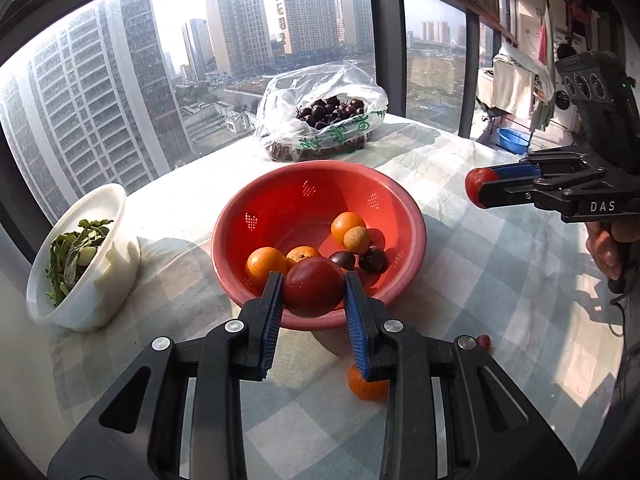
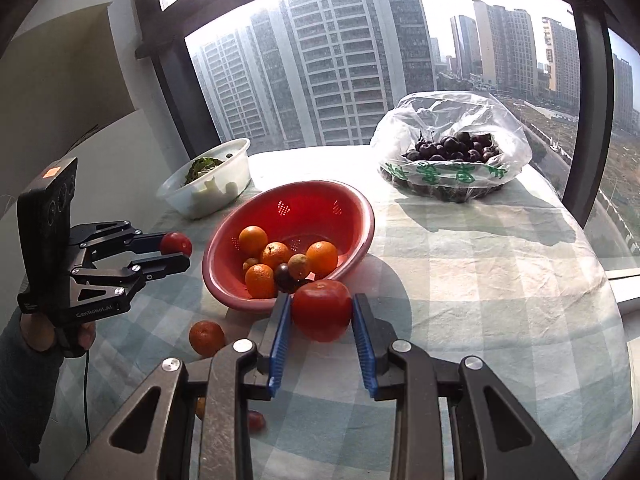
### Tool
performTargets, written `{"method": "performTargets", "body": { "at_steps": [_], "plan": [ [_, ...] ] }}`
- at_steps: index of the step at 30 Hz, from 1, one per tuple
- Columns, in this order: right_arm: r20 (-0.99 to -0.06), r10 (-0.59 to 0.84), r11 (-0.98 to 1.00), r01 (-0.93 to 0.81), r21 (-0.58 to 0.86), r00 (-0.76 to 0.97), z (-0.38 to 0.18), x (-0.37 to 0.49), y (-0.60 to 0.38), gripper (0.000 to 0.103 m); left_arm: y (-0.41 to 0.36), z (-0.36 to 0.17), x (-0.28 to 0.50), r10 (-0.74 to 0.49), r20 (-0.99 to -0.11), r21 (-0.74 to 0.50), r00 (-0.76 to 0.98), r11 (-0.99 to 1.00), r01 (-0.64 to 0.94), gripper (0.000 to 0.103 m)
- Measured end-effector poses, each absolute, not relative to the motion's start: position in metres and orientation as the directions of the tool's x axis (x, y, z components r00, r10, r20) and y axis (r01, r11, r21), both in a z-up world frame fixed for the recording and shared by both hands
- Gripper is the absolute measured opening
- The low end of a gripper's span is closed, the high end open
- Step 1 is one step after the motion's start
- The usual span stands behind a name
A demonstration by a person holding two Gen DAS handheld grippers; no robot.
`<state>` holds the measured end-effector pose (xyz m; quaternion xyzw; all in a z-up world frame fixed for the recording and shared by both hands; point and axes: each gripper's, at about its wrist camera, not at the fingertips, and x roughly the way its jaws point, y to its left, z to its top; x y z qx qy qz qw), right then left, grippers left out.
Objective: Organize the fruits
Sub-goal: 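Carry both red tomatoes in the grippers over the red colander, then open both grippers to drop the tomatoes into the colander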
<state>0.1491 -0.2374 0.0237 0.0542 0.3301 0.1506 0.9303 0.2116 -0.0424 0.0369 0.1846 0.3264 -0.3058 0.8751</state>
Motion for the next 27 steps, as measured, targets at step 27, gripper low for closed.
{"method": "performTargets", "body": {
  "at_steps": [27],
  "plan": [
    [-0.749,0.200,0.953,-0.302,-0.001,0.632,-0.025,0.289,-0.177,0.033,-0.115,-0.029,0.311,-0.291,-0.794,0.215,0.534,0.687,0.694,0.029]
  ]
}}
